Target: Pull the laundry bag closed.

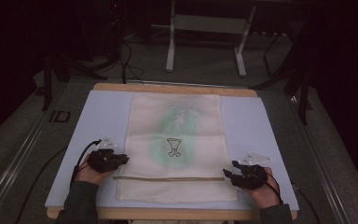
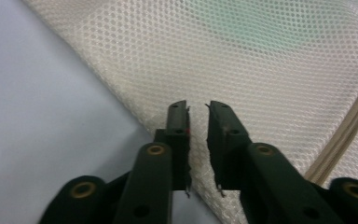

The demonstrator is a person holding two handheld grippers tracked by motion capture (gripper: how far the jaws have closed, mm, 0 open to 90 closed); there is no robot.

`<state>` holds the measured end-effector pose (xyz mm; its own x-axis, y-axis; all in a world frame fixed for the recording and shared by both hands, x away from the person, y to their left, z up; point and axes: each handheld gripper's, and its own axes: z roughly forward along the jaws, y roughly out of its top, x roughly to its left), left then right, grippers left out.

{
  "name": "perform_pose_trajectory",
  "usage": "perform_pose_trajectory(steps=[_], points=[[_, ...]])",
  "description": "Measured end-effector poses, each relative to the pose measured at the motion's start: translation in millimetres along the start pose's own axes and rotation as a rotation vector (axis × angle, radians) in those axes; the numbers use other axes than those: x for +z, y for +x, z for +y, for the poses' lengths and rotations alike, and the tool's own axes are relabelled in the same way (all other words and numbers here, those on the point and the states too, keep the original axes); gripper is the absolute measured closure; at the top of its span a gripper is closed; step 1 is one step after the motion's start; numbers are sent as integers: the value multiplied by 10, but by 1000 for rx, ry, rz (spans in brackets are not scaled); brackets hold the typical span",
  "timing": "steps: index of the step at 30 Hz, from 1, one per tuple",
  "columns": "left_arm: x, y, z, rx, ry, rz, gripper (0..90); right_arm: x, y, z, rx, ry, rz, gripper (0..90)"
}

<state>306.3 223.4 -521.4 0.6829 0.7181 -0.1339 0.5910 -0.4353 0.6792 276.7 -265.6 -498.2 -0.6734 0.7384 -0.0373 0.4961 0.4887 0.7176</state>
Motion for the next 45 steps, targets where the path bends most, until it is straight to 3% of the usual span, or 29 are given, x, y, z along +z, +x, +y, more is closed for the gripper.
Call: perform_pose_trajectory(steps=[6,11,21,23,27,36,45], points=[[7,-12,5,13,9,-18,885,-6,75,52,-9,-18,26,479],[14,-17,2,12,17,-20,897,4,133,106,-28,-20,41,487],[12,-3,-11,15,36,-26,897,38,318,253,-121,-11,89,519],[14,-5,-11,14,39,-29,897,54,387,312,-142,-28,126,528],[35,3,-23,19,68,-24,896,79,469,406,-169,-40,158,528],[24,9,-27,13,73,-24,897,125,664,637,-228,-57,228,526],[-2,18,-34,24,88,-24,896,307,889,795,-277,-65,296,533]])
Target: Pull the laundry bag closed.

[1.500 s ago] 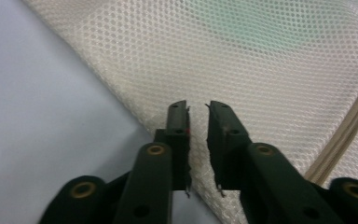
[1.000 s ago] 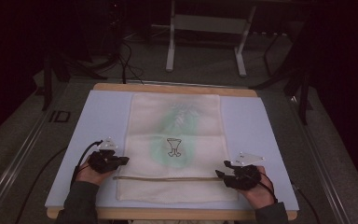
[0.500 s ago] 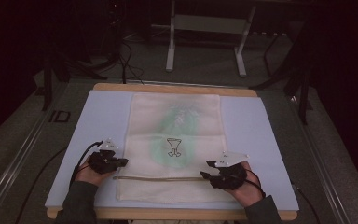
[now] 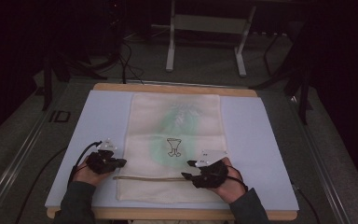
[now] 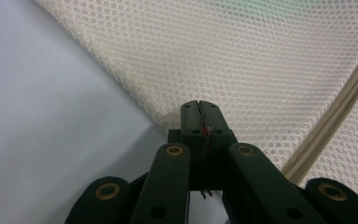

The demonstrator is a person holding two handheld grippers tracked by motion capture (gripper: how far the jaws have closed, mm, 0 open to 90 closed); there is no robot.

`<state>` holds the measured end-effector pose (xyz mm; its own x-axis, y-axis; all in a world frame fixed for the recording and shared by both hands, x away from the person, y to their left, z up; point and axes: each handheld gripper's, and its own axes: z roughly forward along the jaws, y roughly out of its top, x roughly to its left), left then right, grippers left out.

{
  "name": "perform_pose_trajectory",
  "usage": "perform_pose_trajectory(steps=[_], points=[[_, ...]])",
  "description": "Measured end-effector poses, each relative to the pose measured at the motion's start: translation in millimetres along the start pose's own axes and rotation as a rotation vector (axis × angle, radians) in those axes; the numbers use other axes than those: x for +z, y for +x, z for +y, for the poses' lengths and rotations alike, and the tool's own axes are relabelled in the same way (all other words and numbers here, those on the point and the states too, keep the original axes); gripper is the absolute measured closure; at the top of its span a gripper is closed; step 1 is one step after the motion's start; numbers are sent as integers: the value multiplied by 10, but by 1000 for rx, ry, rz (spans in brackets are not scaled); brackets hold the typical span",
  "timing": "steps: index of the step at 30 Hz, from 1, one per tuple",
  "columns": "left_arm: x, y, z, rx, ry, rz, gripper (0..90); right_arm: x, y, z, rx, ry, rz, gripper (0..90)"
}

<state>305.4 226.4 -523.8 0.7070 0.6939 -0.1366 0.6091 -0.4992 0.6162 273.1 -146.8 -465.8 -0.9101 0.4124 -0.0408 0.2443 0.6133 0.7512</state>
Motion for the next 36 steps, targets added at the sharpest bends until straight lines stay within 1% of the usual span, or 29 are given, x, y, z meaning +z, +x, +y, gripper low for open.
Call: perform_pose_trajectory(steps=[2,4,8,11,12,14,16,22,25,28,33,36], points=[[0,1,-4,-1,-1,-2,896,53,44,42,-22,-8,4,537],[1,6,-9,-3,-4,-5,896,104,83,83,-32,-19,18,538],[2,5,-6,-4,-2,-3,896,226,151,147,-52,-19,45,546],[2,19,-11,-13,-5,-13,896,324,201,187,-64,-16,67,554],[-1,31,-15,-12,-7,-19,895,355,218,200,-69,-15,73,563],[-2,49,-27,-31,-16,-34,895,416,247,227,-80,-15,85,599],[-2,52,-31,-34,-18,-39,895,472,272,250,-96,-14,87,635],[3,42,-23,-23,-13,-34,896,665,344,306,-104,-18,118,704],[2,37,-19,-19,-9,-31,895,751,381,342,-106,-20,135,718],[5,37,-23,-21,-12,-35,895,824,414,390,-121,-25,146,724],[21,20,-13,-13,-11,-37,893,927,466,464,-136,-26,156,741],[21,18,-11,-11,-9,-38,893,966,488,492,-149,-18,156,744]])
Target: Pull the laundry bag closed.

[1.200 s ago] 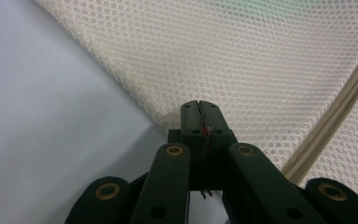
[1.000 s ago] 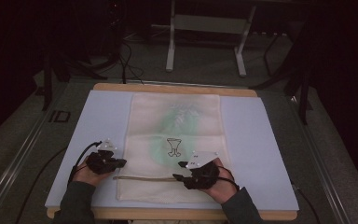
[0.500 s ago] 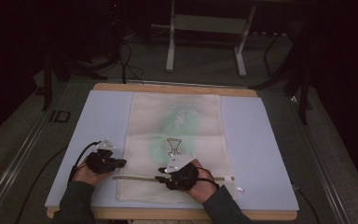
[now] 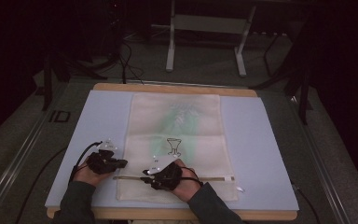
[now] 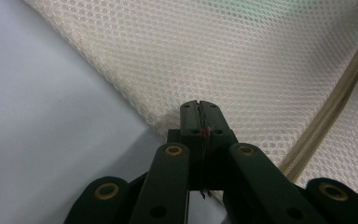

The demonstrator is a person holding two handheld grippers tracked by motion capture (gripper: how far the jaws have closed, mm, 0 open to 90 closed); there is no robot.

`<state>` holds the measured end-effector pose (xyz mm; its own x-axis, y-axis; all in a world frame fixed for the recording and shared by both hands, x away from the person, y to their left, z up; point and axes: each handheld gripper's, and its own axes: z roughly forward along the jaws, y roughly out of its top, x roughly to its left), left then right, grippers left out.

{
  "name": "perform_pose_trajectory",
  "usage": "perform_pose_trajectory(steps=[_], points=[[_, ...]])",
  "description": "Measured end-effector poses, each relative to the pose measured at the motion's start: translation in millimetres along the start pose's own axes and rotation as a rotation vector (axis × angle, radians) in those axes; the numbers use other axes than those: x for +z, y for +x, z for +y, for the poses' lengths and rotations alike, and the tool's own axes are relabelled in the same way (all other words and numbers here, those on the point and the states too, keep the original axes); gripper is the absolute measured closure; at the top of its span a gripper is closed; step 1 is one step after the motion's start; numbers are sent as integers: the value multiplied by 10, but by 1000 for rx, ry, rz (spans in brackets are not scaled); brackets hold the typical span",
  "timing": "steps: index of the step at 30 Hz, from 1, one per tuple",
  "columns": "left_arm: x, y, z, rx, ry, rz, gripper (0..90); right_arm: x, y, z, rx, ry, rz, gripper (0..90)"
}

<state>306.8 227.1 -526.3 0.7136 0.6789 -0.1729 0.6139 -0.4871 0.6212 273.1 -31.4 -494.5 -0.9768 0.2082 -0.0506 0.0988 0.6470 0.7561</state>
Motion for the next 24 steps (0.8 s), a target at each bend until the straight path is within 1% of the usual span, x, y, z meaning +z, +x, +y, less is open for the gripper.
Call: perform_pose_trajectory(steps=[4,9,12,16,24], points=[[-3,0,0,0,0,0,893,91,22,61,-17,2,11,748],[-8,-6,4,3,0,5,892,150,25,98,-25,6,15,764],[-12,-15,11,13,5,14,892,197,28,124,-31,13,16,772],[-38,-5,9,7,1,34,891,266,25,150,-34,11,21,773],[-38,-1,6,7,7,34,895,361,12,200,-45,19,30,773]])
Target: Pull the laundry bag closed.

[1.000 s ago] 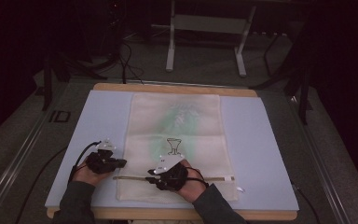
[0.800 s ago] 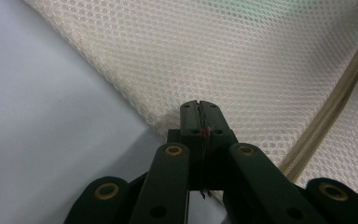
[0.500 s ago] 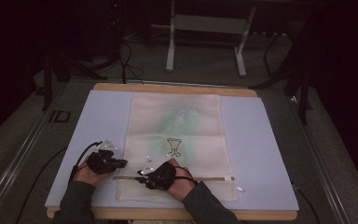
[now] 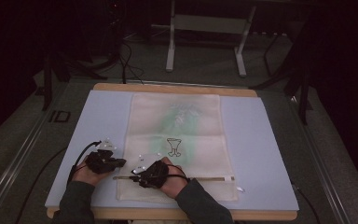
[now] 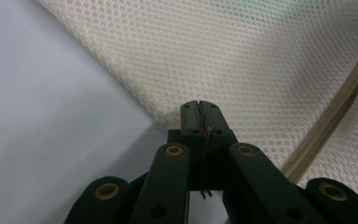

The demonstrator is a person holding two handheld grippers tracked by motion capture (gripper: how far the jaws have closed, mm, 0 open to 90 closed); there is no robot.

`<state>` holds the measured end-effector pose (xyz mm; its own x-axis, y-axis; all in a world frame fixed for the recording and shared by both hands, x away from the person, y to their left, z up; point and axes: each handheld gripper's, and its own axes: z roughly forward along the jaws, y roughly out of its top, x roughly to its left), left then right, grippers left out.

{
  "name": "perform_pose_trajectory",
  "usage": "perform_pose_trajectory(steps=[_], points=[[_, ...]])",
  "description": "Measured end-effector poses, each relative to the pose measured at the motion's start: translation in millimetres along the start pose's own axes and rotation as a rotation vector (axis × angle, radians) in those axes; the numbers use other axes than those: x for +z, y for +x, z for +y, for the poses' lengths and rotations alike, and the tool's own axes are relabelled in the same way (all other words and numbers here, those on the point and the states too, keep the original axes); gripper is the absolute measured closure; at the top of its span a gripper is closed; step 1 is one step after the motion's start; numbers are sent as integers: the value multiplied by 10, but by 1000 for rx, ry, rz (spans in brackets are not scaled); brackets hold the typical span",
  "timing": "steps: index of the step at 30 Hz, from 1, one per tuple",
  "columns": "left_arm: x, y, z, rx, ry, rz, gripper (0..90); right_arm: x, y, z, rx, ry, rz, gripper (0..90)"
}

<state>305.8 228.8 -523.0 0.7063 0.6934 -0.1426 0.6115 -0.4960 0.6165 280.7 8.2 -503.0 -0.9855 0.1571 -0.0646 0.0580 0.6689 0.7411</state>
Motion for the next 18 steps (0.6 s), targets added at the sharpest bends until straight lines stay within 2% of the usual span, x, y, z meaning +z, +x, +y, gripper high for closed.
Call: perform_pose_trajectory(steps=[4,14,18], points=[[10,15,-5,-20,-2,-7,897,63,-6,22,0,-5,5,773],[7,29,-12,-25,-8,-18,898,249,39,91,-20,4,12,788],[7,29,-12,-25,-10,-20,898,316,40,111,-10,1,9,801]])
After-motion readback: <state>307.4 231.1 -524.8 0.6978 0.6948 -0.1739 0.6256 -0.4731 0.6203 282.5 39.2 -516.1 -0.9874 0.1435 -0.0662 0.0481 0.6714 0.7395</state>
